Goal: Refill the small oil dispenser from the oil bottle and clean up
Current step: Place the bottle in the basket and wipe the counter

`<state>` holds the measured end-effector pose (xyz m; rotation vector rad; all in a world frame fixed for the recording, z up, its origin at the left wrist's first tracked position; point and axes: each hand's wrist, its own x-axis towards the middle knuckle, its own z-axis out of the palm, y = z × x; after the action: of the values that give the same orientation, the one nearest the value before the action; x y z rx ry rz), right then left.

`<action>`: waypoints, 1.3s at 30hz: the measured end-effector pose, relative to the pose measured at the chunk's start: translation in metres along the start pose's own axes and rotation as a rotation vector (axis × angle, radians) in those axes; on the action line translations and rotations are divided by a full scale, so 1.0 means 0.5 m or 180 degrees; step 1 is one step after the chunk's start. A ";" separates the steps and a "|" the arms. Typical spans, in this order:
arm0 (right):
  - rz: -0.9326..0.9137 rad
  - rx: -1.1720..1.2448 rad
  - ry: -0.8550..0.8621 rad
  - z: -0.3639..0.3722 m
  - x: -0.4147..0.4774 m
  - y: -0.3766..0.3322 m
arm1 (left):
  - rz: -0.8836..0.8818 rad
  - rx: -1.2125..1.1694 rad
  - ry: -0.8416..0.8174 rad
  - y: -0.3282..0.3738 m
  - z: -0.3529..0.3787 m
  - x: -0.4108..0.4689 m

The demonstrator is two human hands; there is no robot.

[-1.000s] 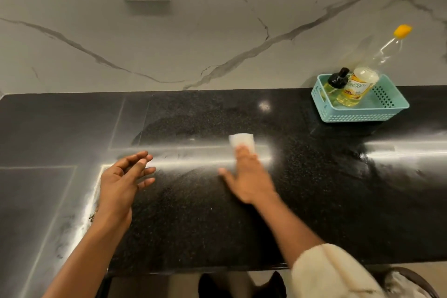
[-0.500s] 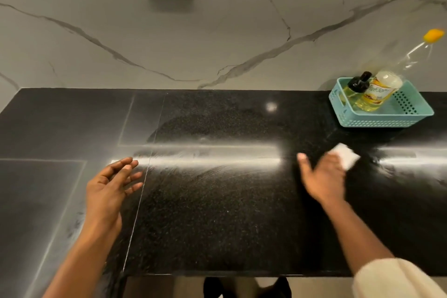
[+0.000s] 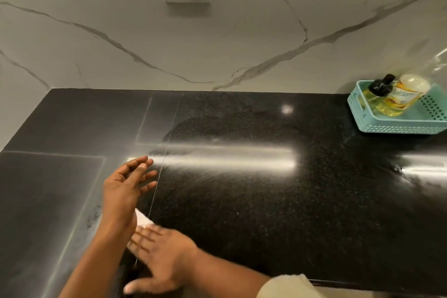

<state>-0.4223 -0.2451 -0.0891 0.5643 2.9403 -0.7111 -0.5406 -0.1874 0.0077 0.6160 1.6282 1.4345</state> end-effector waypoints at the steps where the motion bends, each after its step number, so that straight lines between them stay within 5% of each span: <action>1: 0.0061 0.0046 0.0129 -0.025 -0.010 0.030 | 0.0003 -0.0046 -0.0004 0.007 0.006 0.000; 8: 0.1894 0.0008 0.0389 -0.196 -0.116 0.412 | 0.0096 -0.0175 0.0244 0.021 -0.045 -0.025; 12: 0.2806 0.0290 0.0388 -0.254 -0.072 0.483 | -0.0023 -0.0161 0.0482 -0.010 -0.101 -0.052; 22: -0.0189 0.0148 -0.0110 -0.037 0.138 0.007 | 0.0186 -0.0170 0.0640 0.034 -0.126 -0.038; 28: -0.1106 -0.0471 -0.0272 0.019 -0.023 -0.001 | 0.0190 -0.0180 0.0626 0.039 -0.117 -0.043; 34: 0.0767 0.0927 0.0868 -0.048 -0.162 0.128 | 0.0044 -0.0239 0.0427 0.015 -0.064 -0.046; 39: 0.2532 0.3784 0.2334 -0.119 -0.192 0.167 | 0.0011 -0.0269 0.0228 0.009 -0.019 -0.059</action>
<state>-0.3012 -0.1812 -0.0580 2.2168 1.9185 -2.3618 -0.5343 -0.2154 0.0199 0.5249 1.6132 1.5351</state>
